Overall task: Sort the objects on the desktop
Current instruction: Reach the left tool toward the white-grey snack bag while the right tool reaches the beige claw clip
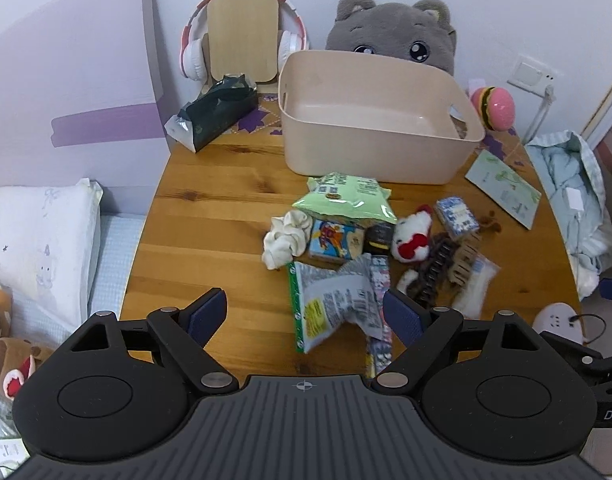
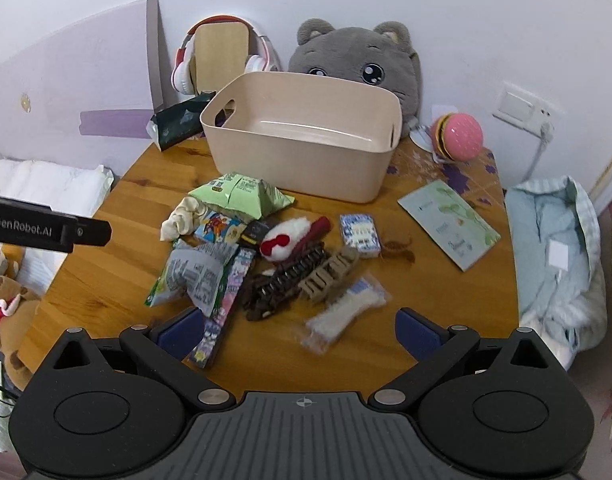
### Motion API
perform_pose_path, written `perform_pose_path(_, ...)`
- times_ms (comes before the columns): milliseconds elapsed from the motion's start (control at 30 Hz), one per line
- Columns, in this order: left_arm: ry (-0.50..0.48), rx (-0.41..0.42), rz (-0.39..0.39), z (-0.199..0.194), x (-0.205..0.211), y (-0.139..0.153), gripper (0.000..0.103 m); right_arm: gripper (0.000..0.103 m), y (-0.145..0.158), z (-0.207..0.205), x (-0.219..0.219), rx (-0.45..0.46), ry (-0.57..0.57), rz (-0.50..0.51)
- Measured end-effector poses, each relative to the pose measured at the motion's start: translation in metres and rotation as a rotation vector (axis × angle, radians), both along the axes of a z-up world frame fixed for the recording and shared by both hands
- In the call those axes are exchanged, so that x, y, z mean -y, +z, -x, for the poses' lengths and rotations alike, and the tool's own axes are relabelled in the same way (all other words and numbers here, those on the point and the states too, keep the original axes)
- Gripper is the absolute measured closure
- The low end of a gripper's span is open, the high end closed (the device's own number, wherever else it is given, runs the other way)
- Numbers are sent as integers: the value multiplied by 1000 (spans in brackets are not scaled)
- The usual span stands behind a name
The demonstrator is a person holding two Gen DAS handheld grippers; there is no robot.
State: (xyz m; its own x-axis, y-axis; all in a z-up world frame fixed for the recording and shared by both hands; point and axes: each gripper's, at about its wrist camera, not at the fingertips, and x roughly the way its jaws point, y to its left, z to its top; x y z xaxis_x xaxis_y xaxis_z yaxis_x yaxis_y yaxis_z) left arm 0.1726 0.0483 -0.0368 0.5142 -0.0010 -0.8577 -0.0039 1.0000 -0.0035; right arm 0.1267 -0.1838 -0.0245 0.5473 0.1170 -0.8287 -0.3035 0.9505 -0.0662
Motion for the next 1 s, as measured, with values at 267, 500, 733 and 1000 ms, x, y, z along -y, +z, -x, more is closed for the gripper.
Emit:
perform_pose_path(267, -27, -31, 12, -33, -15, -28, 15, 0, -21, -36, -12, 3, -27, 51)
perform_pose_path(500, -79, -75, 4, -53, -11, -51, 16, 0, -46, -62, -16, -21, -80, 117)
perform_pose_path(733, -100, -112, 11, -65, -4, -70, 16, 1, -70, -79, -16, -81, -123, 77)
perform_pose_path(1000, -87, -156, 18, -79, 7, -96, 22, 16, -81, -105, -9, -34, -115, 69)
